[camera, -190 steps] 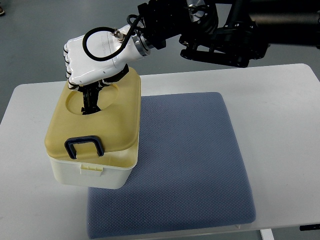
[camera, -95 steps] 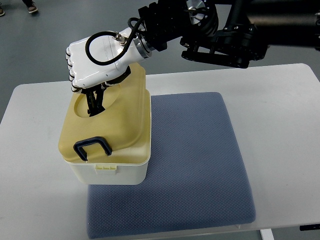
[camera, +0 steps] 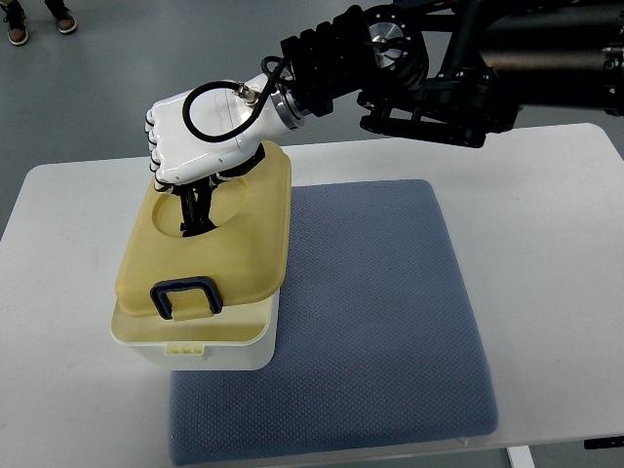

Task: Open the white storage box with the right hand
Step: 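Lift the yellow lid upward off the white box with the right hand, then carry the lid away from the box and lower it onto the mat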

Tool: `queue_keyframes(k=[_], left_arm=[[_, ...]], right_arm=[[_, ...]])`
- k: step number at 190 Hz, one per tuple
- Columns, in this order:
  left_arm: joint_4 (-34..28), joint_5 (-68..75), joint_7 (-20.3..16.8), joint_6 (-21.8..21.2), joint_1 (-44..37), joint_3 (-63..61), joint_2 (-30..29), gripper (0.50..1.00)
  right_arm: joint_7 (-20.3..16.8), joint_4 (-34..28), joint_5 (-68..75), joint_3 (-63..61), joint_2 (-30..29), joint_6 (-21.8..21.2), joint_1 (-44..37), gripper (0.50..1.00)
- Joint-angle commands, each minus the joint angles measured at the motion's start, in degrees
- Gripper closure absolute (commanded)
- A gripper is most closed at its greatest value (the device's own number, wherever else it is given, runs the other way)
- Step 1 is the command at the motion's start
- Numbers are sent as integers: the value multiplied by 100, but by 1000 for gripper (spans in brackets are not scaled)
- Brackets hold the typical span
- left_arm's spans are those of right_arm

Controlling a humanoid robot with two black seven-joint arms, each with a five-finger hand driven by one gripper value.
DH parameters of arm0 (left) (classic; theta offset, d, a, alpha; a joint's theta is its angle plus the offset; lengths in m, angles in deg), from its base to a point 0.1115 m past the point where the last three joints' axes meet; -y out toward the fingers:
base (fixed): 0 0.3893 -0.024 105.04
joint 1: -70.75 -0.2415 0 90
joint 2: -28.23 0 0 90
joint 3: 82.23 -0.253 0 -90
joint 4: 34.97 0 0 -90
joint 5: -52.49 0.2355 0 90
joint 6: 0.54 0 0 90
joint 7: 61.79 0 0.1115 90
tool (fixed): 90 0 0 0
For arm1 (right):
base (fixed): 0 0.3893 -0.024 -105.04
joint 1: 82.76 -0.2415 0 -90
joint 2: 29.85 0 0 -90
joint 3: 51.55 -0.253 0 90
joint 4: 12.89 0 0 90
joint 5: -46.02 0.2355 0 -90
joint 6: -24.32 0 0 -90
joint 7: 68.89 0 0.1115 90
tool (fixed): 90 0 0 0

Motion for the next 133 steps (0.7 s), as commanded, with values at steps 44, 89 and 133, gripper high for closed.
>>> queue_keyframes(k=[44,89,133], left_arm=[[0,0,0,0,0,0,0,500],[0,0,0,0,0,0,0,500],[0,0,0,0,0,0,0,500]], right_arm=[[0,21,3,-31,756,10,-13,1000],[0,21,-6,-40,1661,10,216,1000],[0,21,-41,-49,2417,36,699,1000]])
